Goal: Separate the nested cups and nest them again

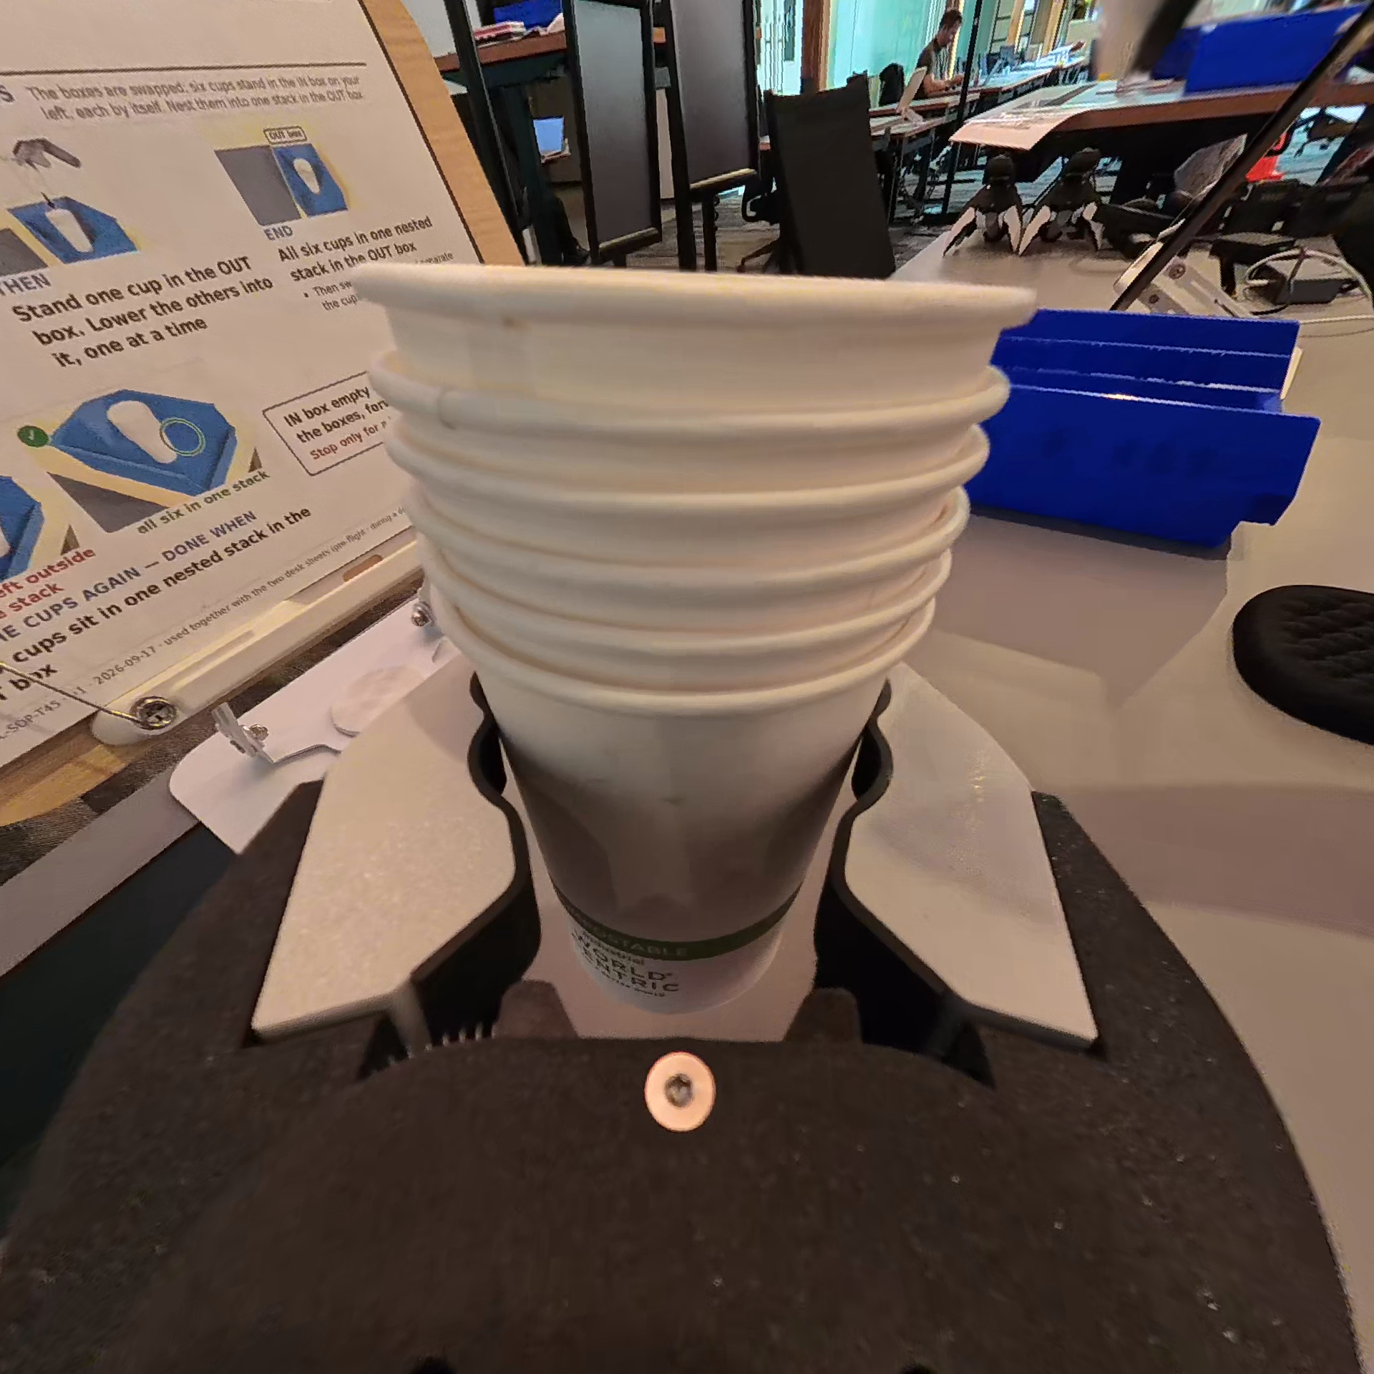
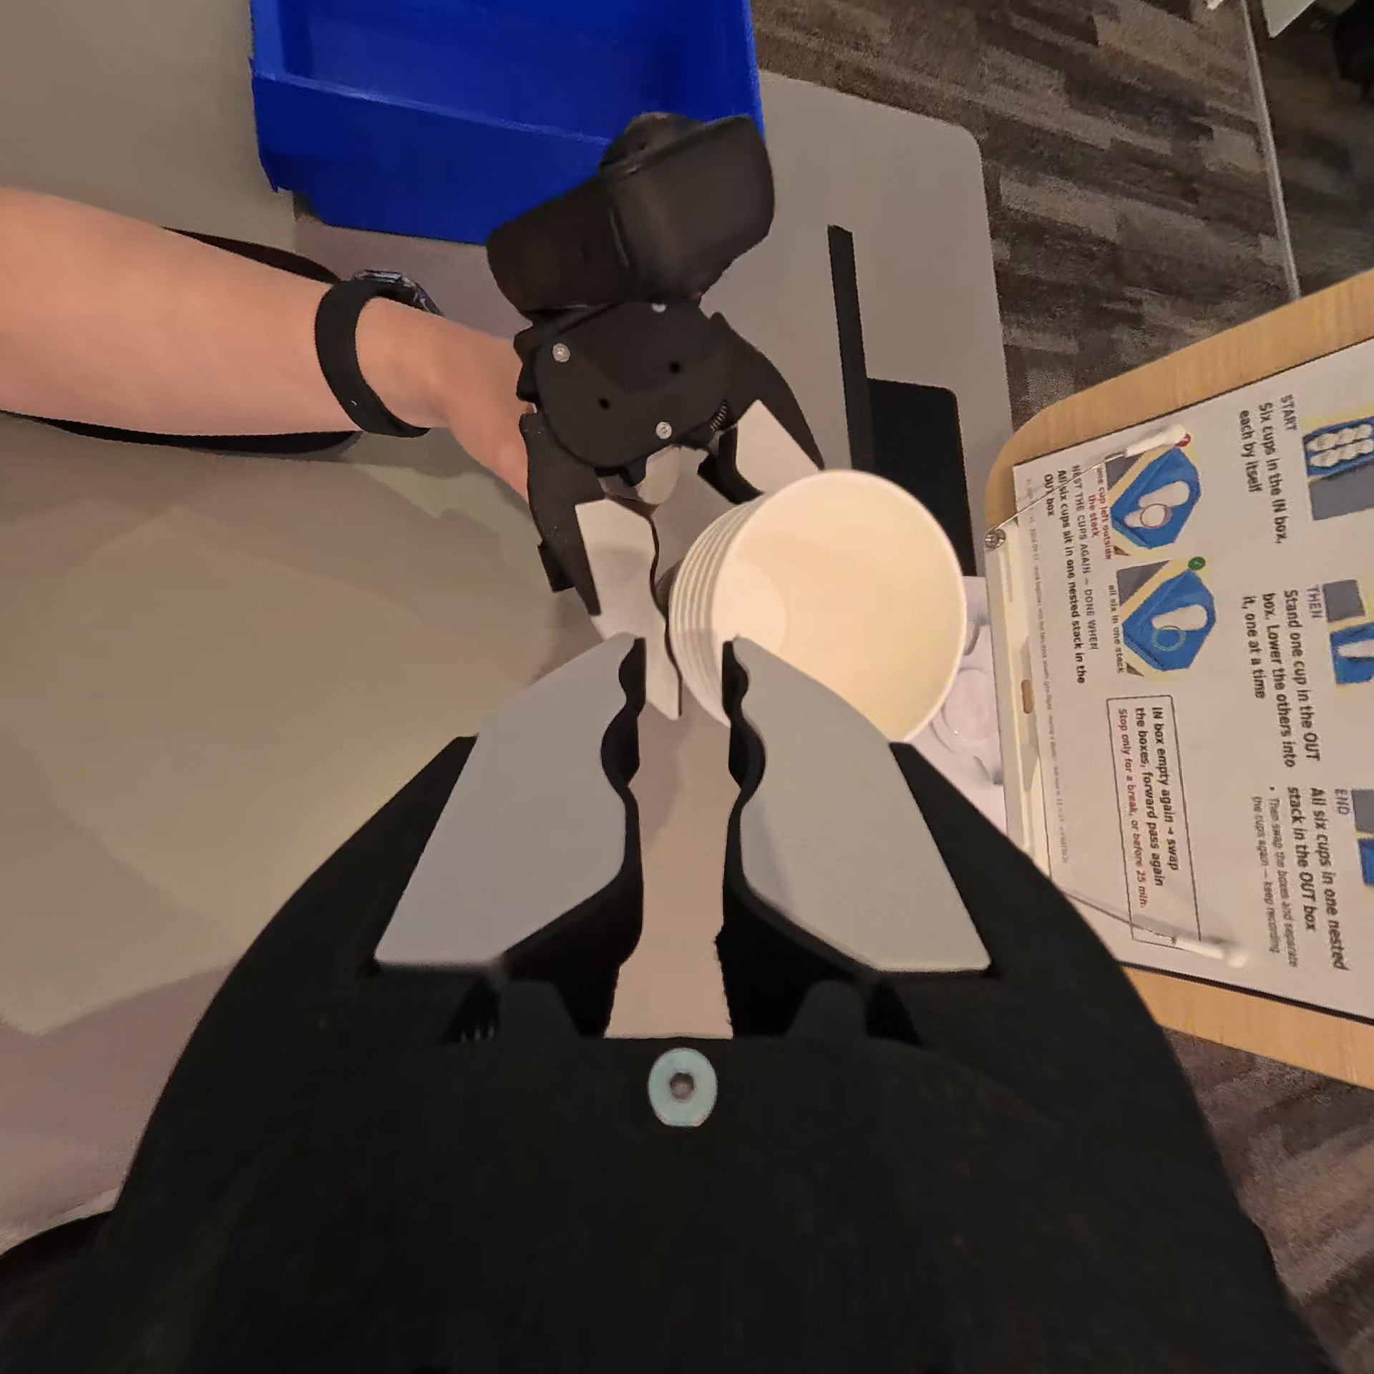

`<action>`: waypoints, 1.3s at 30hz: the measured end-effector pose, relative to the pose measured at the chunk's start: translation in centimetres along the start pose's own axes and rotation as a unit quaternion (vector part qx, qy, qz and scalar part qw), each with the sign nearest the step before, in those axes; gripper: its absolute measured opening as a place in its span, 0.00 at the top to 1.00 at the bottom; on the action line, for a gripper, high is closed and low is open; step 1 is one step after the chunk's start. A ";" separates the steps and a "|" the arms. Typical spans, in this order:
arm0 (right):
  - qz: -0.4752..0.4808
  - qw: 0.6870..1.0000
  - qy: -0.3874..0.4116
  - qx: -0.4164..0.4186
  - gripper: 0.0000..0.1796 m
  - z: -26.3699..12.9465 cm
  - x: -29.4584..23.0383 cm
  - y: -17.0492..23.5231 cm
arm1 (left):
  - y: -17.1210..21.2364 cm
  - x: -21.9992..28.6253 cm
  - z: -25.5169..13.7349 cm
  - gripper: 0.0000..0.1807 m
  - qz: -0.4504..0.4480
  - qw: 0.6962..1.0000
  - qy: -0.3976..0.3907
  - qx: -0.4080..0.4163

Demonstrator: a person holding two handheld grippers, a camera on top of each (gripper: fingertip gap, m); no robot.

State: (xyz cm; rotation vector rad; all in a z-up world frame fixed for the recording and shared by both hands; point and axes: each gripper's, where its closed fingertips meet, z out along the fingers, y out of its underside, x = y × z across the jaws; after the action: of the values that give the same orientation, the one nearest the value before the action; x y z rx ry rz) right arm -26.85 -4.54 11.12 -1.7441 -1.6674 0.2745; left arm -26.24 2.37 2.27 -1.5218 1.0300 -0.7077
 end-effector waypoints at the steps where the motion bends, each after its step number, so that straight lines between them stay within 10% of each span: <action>1: 0.000 1.000 -0.002 -0.008 0.90 0.4 0.2 0.0 | 0.0 0.0 0.0 0.49 0.004 1.000 -0.001 -0.003; 39: 0.028 0.999 -0.034 -0.022 0.99 -1.9 1.6 -0.5 | -0.2 1.8 0.8 0.49 -0.023 0.999 0.040 -0.012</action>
State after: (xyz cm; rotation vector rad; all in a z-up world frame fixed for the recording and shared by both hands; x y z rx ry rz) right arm -25.85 -3.69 13.28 -1.8350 -1.6848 0.3284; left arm -24.74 1.12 2.14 -1.5522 1.0680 -0.7965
